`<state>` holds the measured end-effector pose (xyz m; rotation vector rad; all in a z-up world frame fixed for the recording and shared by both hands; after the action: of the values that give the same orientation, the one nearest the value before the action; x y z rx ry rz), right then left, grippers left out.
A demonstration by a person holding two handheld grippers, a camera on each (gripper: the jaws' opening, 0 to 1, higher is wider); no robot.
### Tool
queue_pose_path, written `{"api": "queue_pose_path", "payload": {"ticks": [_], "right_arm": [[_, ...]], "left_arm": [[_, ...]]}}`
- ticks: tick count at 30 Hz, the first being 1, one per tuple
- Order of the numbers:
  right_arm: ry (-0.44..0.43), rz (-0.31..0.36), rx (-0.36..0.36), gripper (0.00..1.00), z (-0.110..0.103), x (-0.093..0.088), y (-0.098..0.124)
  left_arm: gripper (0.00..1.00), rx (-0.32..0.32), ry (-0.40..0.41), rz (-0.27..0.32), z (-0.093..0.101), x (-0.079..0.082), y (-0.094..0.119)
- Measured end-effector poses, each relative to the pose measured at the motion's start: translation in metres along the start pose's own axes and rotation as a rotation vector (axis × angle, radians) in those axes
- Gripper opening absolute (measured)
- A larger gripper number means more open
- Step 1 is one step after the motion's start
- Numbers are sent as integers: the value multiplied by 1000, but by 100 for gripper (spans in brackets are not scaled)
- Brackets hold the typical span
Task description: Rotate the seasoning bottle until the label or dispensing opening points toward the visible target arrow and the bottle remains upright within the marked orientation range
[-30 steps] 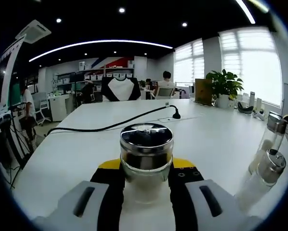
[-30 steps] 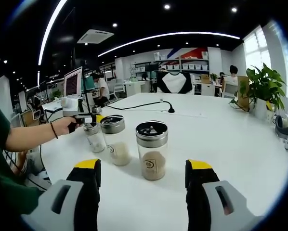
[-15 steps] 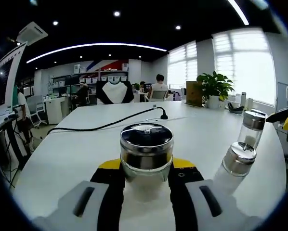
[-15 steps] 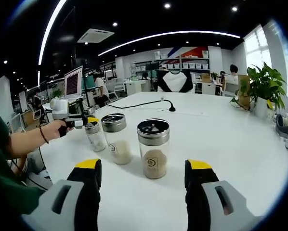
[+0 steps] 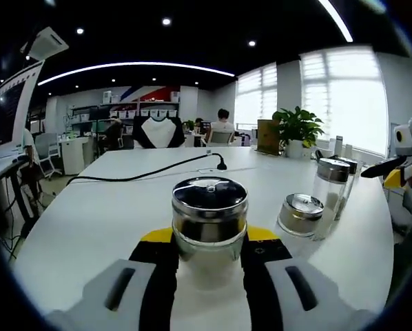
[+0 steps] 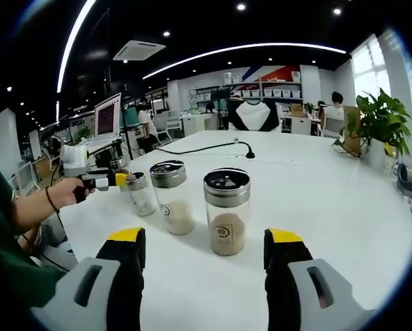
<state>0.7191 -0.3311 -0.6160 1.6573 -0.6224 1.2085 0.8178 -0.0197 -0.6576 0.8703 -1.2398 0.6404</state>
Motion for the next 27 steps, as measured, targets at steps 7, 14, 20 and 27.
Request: {"api": "queue_pose_path", "payload": {"ticks": [7,14,20,27], "right_arm": [[7,-4,5,70,-2,0,0],[8,-10,5,70,-2,-1,-1],[9,-13,16,70,-4,-1,-2],[8,-19,13,69,-2,-2,-4]], "left_arm": [[37,-9,30,-17,7,-14,2],[37,-12,34,-20,9,-18,3],[37,-16,23,-11,12,-22,2],[37,-21,-26,-23,16,-23,3]]}}
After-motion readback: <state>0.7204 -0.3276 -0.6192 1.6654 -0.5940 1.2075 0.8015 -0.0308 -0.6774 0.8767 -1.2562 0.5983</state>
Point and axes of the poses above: the point that each gripper's makers call its tool centre point, and the gripper's own axes: y roughly backward along the fingers, z roughly to its right, x roughly out of its top, the point moved 4 cm from there along y, roughly backward along the fingers, and after that the axes turned 5 degrees about -x, right-handed, at the moved point
